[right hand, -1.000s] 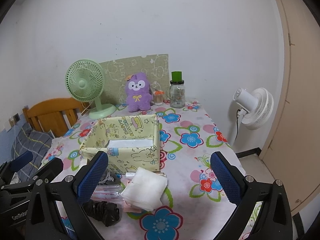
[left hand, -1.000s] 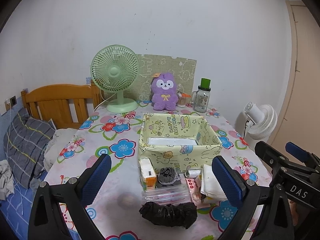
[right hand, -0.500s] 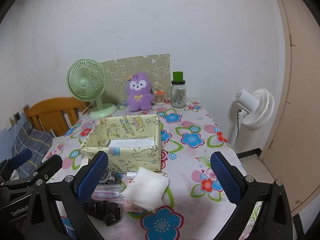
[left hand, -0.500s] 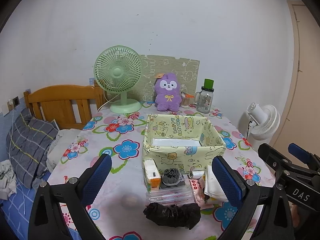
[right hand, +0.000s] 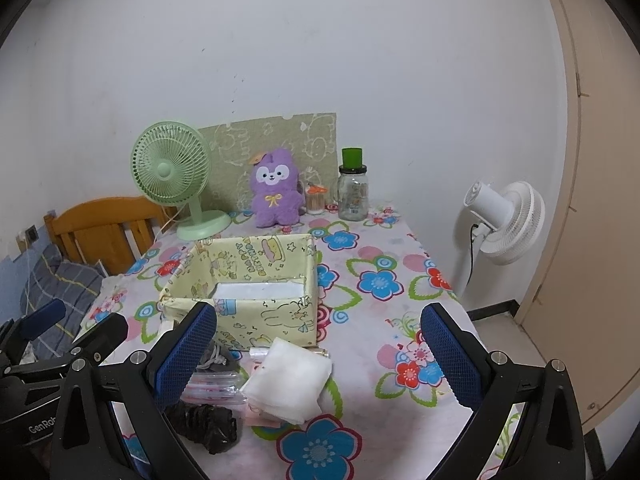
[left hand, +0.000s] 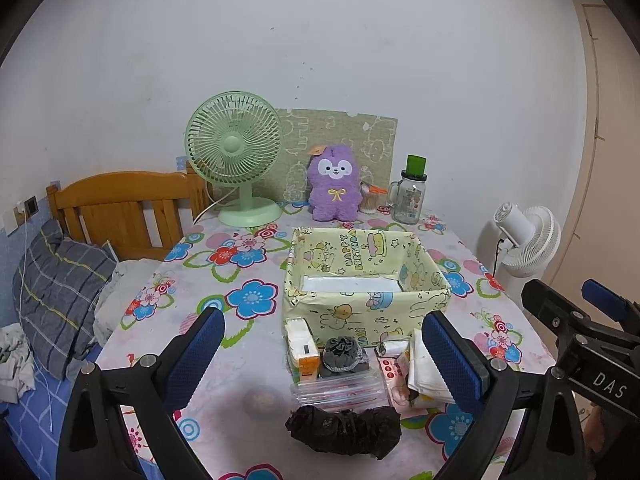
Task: Organize soft objects
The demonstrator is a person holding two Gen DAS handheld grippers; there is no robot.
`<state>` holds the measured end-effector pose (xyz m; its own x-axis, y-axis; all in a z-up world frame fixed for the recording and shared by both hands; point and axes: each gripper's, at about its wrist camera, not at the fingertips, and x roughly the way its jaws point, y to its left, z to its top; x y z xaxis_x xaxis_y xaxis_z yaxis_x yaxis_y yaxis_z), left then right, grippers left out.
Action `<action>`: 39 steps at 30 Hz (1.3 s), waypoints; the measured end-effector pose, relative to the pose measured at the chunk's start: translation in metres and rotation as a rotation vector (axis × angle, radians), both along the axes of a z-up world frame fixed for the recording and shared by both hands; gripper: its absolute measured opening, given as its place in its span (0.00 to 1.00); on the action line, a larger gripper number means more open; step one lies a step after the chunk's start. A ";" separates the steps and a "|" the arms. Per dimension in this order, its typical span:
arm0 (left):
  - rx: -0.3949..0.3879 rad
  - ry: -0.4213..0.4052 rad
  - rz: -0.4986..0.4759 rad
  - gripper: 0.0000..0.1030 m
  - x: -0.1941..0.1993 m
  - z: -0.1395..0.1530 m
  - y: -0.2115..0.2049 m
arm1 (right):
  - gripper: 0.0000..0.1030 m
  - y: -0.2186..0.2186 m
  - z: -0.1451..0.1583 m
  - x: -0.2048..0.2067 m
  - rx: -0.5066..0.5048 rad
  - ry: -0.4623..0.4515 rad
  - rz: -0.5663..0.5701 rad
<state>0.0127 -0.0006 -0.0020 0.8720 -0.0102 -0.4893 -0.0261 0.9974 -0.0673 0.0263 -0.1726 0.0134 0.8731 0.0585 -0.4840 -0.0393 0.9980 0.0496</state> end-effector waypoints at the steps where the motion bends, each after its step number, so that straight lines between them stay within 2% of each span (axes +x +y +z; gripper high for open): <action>1: 0.002 -0.001 -0.001 0.97 0.000 0.000 0.000 | 1.00 0.000 0.000 0.000 0.001 0.000 -0.001; 21: 0.005 0.030 -0.008 0.93 0.010 -0.004 -0.006 | 0.97 0.002 -0.005 0.006 -0.006 0.020 -0.010; 28: -0.021 0.065 -0.013 0.86 0.020 -0.016 -0.005 | 0.94 0.005 -0.016 0.016 -0.003 0.052 0.005; 39: -0.039 0.116 -0.014 0.82 0.037 -0.035 -0.006 | 0.94 0.008 -0.031 0.029 0.021 0.092 0.023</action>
